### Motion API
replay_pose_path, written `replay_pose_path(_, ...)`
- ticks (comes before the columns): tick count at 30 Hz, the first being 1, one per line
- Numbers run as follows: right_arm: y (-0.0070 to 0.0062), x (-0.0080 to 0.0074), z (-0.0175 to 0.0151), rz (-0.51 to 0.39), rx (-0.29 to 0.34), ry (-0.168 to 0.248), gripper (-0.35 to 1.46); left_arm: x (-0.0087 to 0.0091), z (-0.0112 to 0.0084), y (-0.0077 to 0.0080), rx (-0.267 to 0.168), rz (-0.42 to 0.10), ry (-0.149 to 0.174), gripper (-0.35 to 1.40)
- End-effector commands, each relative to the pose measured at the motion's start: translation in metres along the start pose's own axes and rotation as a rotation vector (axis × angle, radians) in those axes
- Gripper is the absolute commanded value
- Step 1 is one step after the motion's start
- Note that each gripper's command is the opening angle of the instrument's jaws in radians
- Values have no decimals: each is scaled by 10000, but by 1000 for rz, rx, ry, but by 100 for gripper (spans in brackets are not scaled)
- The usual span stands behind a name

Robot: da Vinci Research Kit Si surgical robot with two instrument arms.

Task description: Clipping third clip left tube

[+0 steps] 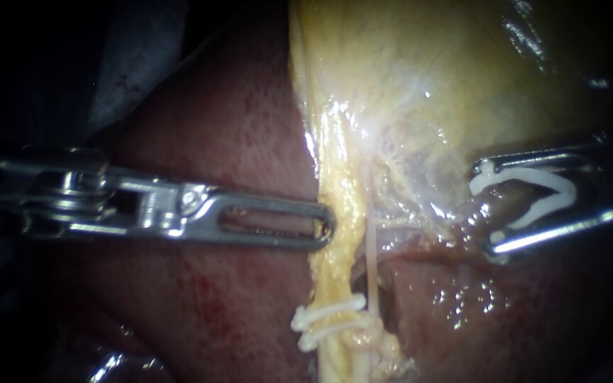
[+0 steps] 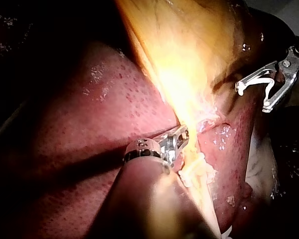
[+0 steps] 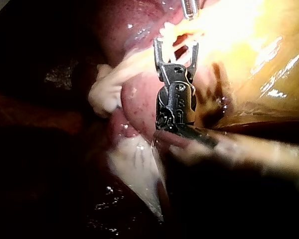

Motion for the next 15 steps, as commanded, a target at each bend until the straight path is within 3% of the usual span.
replay_pose_path(1,0,0,1,0,-1,0,60,0,-3,-1,1,0,1,-35)
replay_pose_path(9,-2,-6,10,-4,-5,1,60,13,-26,-14,10,0,10,-35)
replay_pose_path(15,-3,-11,19,-7,-8,1,60,14,-58,-31,26,-6,10,-35)
